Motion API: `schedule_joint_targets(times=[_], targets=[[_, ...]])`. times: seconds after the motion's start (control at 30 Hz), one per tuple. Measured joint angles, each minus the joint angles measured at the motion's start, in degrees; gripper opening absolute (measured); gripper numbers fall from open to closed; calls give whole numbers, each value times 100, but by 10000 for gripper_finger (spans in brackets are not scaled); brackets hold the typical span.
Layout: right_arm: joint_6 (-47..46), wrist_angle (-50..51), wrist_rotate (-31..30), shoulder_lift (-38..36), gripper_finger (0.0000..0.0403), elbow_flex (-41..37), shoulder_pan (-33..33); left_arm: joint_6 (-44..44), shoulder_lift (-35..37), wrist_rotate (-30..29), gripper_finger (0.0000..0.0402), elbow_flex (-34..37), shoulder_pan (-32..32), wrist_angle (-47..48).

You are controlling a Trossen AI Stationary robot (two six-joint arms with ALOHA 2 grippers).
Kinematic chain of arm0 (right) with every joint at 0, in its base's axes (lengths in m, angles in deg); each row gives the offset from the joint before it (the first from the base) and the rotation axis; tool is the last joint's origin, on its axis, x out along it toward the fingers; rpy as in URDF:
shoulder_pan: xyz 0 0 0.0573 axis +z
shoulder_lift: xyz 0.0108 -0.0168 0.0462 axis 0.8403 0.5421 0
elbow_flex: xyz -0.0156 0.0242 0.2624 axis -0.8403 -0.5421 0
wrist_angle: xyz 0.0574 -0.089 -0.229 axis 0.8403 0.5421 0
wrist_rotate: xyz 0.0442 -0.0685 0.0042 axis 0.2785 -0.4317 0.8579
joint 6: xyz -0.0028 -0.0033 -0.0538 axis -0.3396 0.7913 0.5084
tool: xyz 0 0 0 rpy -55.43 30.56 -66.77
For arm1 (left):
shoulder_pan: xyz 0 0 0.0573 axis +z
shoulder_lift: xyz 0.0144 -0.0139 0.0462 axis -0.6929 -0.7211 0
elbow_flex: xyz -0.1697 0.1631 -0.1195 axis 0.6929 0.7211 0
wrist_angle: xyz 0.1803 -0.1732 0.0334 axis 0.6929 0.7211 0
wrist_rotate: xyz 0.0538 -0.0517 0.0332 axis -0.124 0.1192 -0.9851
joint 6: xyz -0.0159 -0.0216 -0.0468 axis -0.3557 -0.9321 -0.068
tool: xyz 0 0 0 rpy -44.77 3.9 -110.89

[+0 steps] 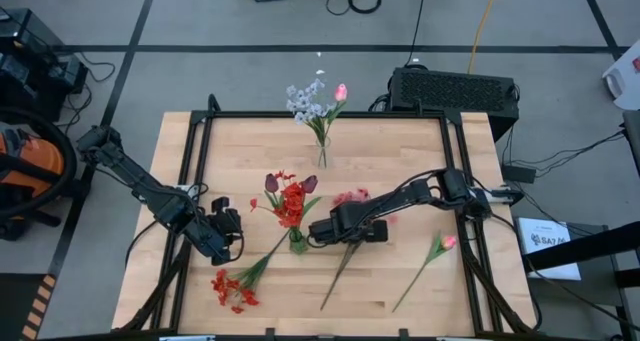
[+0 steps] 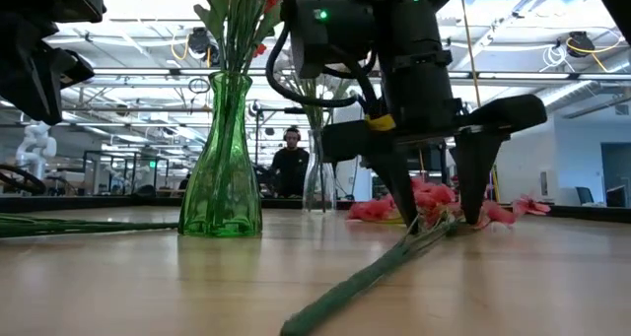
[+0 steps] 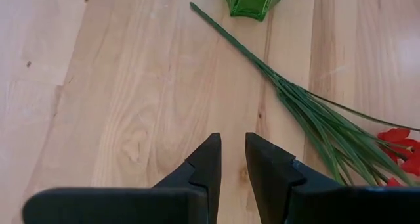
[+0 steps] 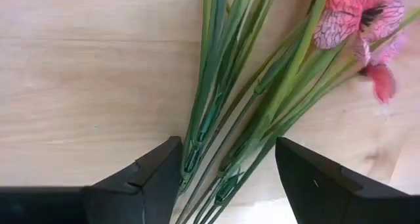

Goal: Sort flowers into vase by color
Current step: Put the pink flowers into the transparent flower vase

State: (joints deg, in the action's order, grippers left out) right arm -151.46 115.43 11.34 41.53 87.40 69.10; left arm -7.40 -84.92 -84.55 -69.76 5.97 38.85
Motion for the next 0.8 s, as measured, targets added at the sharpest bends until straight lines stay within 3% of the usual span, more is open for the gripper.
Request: schedule_joint_targets(times=[0.33, 0.63, 0.8], targets=[[-567, -45, -356, 0, 174, -8, 58, -2, 0, 70, 75, 0, 0, -1], [-666, -44, -683, -1, 16, -16, 263, 8, 0, 72, 75, 0, 0, -2], [-585, 176, -1100, -430, 17, -43, 458, -8, 0, 32, 75, 0, 0, -13]])
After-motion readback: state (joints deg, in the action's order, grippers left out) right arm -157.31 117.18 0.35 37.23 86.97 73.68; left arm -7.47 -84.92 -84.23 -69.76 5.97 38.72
